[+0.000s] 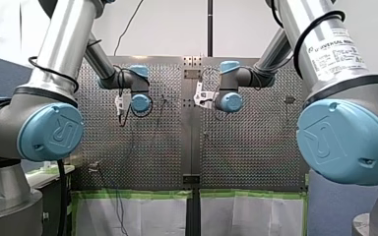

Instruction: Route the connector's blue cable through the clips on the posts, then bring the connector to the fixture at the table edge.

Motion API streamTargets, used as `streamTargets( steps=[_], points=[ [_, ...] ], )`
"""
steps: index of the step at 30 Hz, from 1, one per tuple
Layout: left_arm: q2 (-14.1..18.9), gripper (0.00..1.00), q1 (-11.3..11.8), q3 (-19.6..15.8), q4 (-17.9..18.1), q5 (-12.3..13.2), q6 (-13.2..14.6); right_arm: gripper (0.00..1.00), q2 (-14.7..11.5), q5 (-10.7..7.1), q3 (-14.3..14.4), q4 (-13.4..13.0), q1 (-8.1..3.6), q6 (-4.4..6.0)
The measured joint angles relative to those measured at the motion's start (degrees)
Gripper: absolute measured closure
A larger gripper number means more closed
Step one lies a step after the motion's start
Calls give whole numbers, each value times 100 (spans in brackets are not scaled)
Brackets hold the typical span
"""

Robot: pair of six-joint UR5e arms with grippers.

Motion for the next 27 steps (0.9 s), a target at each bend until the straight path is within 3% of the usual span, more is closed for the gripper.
streamTargets(
  steps=[13,27],
  points=[
    [-200,100,84,351,-64,111,-11,100,340,-95,-511,288,-223,-47],
    [-199,100,108,377,-81,115,-29,100,447,-444,-867,310,-469,15]
  ],
)
